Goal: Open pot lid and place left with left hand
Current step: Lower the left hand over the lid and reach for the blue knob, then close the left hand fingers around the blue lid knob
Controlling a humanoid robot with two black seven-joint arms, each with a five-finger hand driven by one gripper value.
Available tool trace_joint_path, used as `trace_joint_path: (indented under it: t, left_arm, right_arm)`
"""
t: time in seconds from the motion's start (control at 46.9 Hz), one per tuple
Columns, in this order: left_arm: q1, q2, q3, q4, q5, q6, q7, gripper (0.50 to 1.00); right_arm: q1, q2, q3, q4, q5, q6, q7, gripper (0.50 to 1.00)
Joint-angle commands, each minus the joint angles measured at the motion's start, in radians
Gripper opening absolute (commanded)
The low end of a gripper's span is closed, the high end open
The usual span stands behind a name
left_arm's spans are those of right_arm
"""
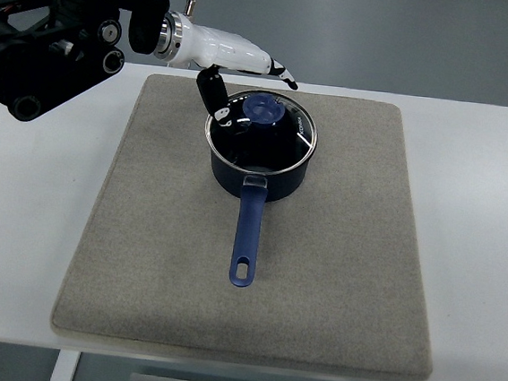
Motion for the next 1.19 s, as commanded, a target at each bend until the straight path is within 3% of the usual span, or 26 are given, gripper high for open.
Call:
trace_joint_path:
  t: [0.0, 0.704, 0.81, 0.896, 1.023, 1.087, 1.173]
  left_arm:
    - [0.0, -0.014, 0.001, 0.004, 0.027, 0.005, 0.002, 0.988]
    - [0.002, -0.074, 0.022, 0.059, 0.033, 0.03, 0.012, 0.969]
    - [0.002, -0.074, 0.025, 0.059, 0.033, 0.028, 0.012, 0.919]
    - [0.002, -0.074, 0.028, 0.059, 0.035, 0.028, 0.012, 0.853]
    - [0.002, -0.074, 0.03, 0.057, 0.035, 0.028, 0.012, 0.806]
    - [0.002, -0.074, 0.033, 0.057, 0.035, 0.028, 0.012, 0.737]
    - [-0.001, -0.074, 0.033, 0.057, 0.035, 0.028, 0.012, 0.698]
  right_arm:
    - [0.0, 0.0, 0.001, 0.0, 0.0, 0.001, 0.0, 0.915]
    - [0.0, 0.0, 0.0, 0.0, 0.0, 0.0, 0.0, 0.915]
    - [0.0, 0.0, 0.001, 0.0, 0.0, 0.0, 0.0, 0.915]
    - [0.0, 0.0, 0.0, 0.0, 0.0, 0.0, 0.0, 0.915]
    - [0.0, 0.0, 0.0, 0.0, 0.0, 0.0, 0.001, 0.915]
    - [0.0, 0.0, 0.0, 0.0, 0.0, 0.0, 0.0, 0.915]
    - [0.0, 0.0, 0.0, 0.0, 0.0, 0.0, 0.0, 0.915]
